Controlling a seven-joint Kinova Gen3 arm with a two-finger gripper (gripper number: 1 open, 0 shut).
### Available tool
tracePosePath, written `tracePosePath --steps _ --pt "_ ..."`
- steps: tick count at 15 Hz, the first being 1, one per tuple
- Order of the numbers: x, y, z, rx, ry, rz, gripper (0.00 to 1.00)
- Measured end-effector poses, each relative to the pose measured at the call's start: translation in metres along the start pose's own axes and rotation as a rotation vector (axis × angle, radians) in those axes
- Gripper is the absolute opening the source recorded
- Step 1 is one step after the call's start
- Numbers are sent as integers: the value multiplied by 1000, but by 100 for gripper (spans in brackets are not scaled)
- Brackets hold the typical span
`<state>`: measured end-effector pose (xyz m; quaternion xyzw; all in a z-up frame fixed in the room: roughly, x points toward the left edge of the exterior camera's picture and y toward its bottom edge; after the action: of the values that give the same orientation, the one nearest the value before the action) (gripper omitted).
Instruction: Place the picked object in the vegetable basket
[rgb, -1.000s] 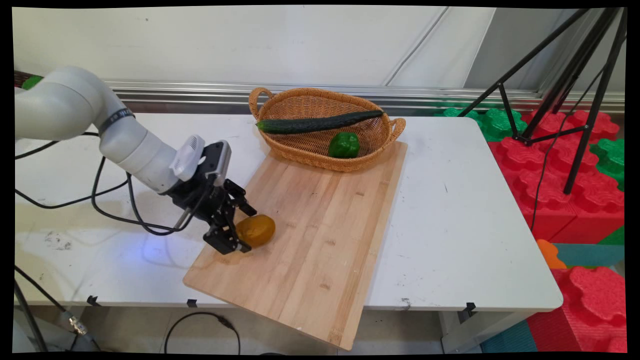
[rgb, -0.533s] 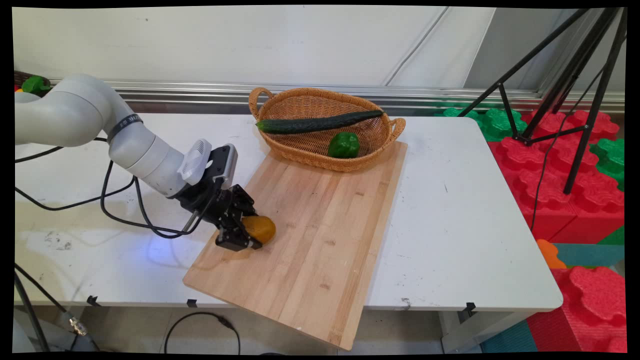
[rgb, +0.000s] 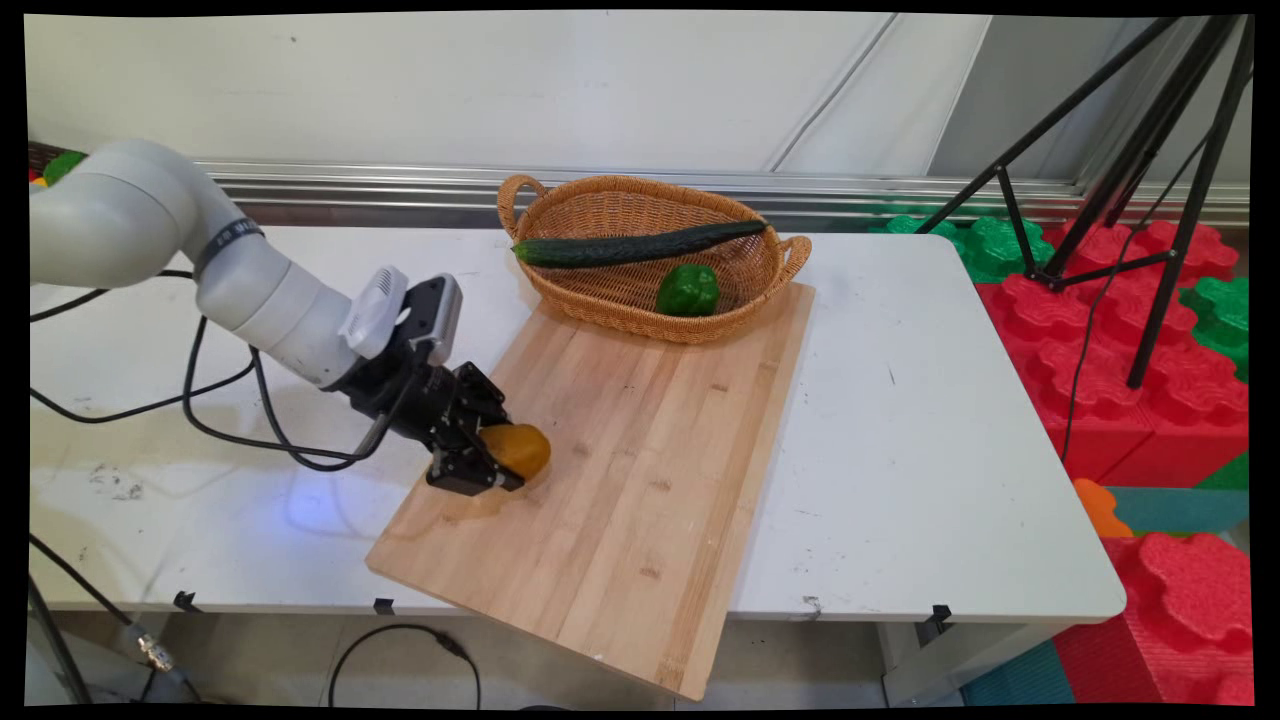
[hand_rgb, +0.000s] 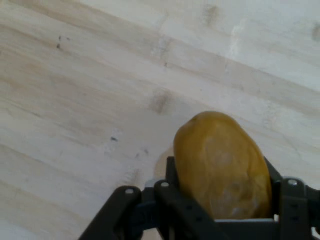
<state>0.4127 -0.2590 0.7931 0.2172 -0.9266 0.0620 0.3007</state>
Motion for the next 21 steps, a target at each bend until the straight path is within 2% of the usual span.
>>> tracePosePath --steps 7,13,17,21 --pt "6 3 -37 2 72 -14 0" --pt "12 -2 -87 22 152 -17 0" --pt "19 -9 -112 46 210 -19 0" --pt "27 -22 -134 91 270 -38 0"
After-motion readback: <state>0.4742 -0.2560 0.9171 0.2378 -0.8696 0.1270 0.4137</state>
